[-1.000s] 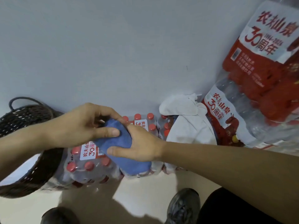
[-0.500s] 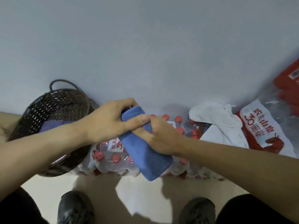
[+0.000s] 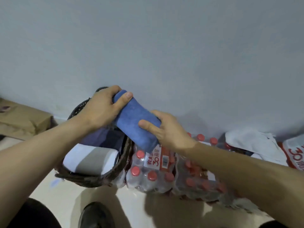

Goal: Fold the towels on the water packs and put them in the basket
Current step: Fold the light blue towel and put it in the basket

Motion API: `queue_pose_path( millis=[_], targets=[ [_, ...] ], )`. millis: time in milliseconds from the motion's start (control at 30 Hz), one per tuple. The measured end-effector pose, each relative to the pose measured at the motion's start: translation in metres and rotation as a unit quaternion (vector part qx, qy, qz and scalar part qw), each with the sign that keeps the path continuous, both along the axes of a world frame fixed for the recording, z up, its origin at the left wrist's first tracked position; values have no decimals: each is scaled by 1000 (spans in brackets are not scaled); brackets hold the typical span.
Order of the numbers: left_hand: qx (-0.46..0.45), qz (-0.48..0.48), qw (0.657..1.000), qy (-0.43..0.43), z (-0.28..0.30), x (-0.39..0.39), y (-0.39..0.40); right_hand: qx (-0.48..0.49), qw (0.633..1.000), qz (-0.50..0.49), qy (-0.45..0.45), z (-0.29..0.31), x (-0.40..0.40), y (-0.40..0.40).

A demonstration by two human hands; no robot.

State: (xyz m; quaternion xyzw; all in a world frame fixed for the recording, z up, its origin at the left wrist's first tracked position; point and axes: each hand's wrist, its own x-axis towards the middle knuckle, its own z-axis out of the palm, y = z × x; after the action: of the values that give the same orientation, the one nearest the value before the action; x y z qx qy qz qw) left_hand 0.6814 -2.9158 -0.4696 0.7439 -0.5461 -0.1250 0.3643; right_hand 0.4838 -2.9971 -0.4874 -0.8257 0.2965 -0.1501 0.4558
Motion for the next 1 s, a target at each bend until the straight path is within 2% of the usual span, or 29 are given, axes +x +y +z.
queue_pose_path(
  millis=[67,200,333,433,533,633,733,833,900,1000],
  targets=[
    [20,43,999,27,-8,30,1,-51,997,31,49,1,38,-14],
    [36,122,987,95,-29,77,13,-86,978,119,149,0,116,-32],
    [98,168,973,127,-48,104,27,-56,956,182,223,-10,167,-38],
    [167,146,971,86,-56,116,36,-64,934,192,294,-26,188,-43],
    [160,122,979,20,-57,121,45,-37,916,186,353,-45,196,-49],
    [164,73,983,-27,-65,116,49,30,915,161,368,-57,200,-52],
    [239,-12,969,-55,-82,103,46,36,909,156,384,-61,204,-52],
    [275,-44,960,-33,-96,98,42,-45,888,181,421,-60,208,-50],
    [276,-44,960,-30,-100,99,39,-182,858,205,434,-56,209,-45],
    [285,-46,956,-49,-105,98,33,-361,847,216,324,-52,201,-38]
  ],
)
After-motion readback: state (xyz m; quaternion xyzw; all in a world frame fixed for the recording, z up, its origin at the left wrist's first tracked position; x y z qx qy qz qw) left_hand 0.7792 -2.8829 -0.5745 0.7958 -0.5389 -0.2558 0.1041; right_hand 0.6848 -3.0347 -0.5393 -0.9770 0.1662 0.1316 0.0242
